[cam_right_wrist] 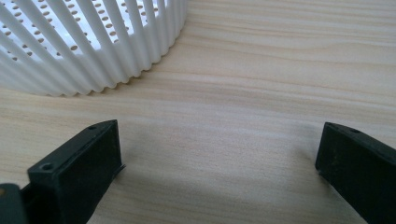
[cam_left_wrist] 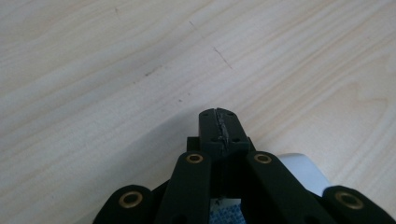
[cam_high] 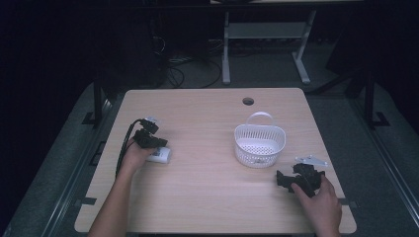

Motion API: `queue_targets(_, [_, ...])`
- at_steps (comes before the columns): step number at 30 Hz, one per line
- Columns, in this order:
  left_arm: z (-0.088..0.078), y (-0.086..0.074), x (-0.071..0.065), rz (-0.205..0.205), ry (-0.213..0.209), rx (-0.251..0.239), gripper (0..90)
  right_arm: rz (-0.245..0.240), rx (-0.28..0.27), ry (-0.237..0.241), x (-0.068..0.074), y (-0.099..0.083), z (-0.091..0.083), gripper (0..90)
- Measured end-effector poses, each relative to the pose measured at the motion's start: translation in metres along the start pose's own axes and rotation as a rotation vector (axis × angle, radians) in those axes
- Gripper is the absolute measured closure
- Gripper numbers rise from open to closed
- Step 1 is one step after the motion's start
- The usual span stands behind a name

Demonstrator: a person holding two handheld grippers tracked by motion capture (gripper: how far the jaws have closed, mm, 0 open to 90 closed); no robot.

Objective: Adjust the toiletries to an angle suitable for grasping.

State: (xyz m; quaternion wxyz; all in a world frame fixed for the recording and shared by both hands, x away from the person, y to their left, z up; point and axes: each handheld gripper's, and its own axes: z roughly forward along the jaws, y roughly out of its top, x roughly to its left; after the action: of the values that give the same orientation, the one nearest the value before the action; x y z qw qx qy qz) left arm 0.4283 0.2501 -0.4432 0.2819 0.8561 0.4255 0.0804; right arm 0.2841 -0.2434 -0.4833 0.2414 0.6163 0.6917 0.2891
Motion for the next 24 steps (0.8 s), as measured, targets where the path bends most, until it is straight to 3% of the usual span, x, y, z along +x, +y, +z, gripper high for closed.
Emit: queue_targets(24, [-0.022,-0.03,-0.032,0.06,-0.036,0.022,90.0,0.0,0.0,0.0,0.0,0.0,0.0,0.0])
